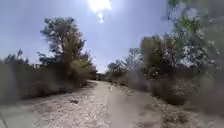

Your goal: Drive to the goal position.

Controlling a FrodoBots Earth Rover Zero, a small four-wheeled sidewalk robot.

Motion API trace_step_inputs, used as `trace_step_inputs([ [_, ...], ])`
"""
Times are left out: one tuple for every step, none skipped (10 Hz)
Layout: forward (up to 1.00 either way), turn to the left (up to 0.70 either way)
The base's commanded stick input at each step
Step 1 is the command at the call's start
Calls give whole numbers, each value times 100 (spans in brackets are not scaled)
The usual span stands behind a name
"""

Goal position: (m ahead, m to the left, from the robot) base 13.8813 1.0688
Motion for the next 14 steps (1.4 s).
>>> trace_step_inputs([
  [70, 14],
  [70, 14],
  [70, 14],
  [70, 1],
  [70, 0],
  [70, 0],
  [70, 0],
  [70, 0],
  [70, 0],
  [70, 0],
  [70, 0],
  [70, 0],
  [70, 0],
  [70, 0],
])
